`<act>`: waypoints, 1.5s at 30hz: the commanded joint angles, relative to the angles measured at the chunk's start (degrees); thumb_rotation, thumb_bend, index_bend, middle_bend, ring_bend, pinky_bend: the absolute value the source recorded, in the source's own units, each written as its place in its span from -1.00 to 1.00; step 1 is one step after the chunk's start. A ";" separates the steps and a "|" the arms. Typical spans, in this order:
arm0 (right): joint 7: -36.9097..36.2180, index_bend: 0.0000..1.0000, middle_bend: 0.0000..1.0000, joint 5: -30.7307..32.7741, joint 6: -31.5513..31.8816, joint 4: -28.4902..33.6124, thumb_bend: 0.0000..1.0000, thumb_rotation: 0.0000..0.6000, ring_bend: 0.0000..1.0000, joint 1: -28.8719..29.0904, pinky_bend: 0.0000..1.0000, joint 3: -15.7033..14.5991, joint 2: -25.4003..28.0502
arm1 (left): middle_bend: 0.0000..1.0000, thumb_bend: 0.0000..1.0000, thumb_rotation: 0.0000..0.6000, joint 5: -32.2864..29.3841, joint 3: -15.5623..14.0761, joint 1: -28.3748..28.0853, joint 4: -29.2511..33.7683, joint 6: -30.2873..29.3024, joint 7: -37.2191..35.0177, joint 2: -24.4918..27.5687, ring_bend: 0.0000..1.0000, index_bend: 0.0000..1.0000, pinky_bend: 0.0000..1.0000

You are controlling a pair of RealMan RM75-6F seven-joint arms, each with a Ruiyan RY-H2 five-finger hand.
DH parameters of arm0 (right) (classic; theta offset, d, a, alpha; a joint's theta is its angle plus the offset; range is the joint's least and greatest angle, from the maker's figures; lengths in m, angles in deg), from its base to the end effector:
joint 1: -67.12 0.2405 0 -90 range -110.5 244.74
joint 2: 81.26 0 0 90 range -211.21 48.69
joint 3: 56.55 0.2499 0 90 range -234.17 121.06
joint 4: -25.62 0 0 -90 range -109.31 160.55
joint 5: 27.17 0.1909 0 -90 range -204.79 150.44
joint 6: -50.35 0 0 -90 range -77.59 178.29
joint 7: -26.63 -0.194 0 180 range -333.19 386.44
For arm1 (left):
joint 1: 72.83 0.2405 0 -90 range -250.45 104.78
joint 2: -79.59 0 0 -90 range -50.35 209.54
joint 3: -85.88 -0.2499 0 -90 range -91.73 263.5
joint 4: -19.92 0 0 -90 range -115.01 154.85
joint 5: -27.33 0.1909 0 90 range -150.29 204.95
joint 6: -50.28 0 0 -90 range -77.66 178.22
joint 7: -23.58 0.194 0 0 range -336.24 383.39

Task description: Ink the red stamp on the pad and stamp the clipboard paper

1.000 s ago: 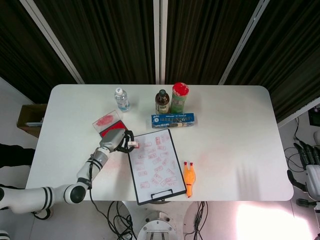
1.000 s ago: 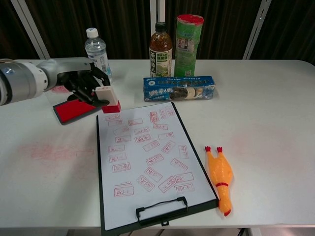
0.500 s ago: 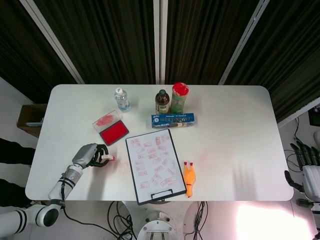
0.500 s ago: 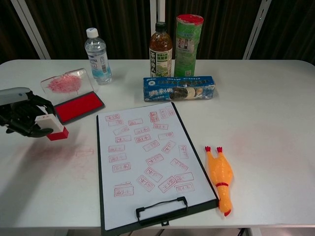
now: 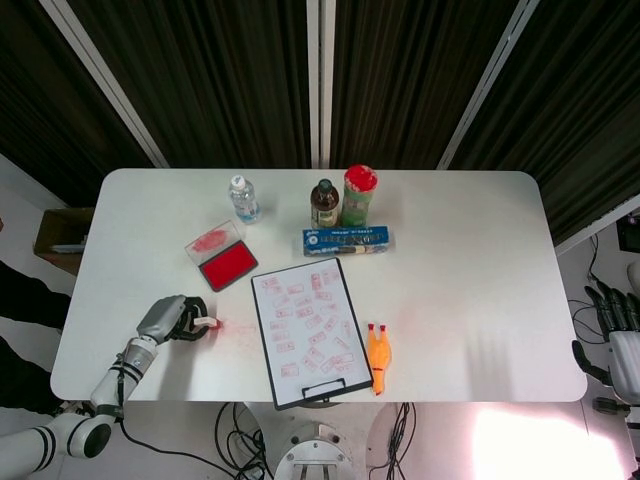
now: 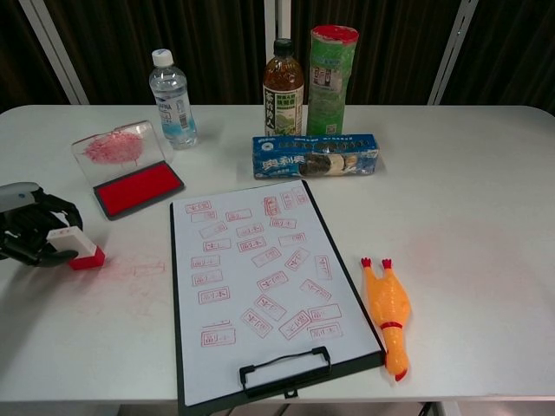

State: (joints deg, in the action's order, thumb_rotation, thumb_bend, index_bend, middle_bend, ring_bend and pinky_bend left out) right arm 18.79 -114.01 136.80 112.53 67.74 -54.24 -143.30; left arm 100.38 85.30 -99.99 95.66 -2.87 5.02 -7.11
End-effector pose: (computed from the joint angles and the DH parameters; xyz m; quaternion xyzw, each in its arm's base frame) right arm -0.3286 -0.2049 0.1964 0.5768 -0.4024 0.3775 0.6024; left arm -0.2765 0.3055 -0.0259 -0.6165 -0.6120 -0.3440 0.3566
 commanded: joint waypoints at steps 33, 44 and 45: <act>0.63 -1.00 -1.00 0.57 -0.77 -0.02 -0.37 1.00 -1.00 0.17 -1.00 0.01 -0.19 | 0.07 0.01 1.00 3.00 0.37 0.96 -1.66 0.91 4.75 -0.42 0.31 -0.12 0.57; 0.54 -1.00 -1.00 0.77 -1.05 -0.32 -0.37 1.00 -1.00 0.22 -1.00 0.01 -0.43 | 0.01 -0.01 1.00 3.87 0.38 1.21 -1.69 0.79 4.38 -0.19 0.29 -0.16 0.54; 0.55 -1.00 -1.00 0.77 -1.05 -0.32 -0.37 1.00 -1.00 0.22 -1.00 0.00 -0.42 | 0.00 -0.01 1.00 3.96 0.37 1.24 -1.64 0.75 4.33 -0.14 0.29 -0.17 0.53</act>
State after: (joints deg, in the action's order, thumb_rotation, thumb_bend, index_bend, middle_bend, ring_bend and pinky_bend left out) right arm 19.33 -113.24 135.74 112.21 67.96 -54.23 -143.72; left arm 104.33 85.67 -98.76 94.00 -2.11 9.36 -7.25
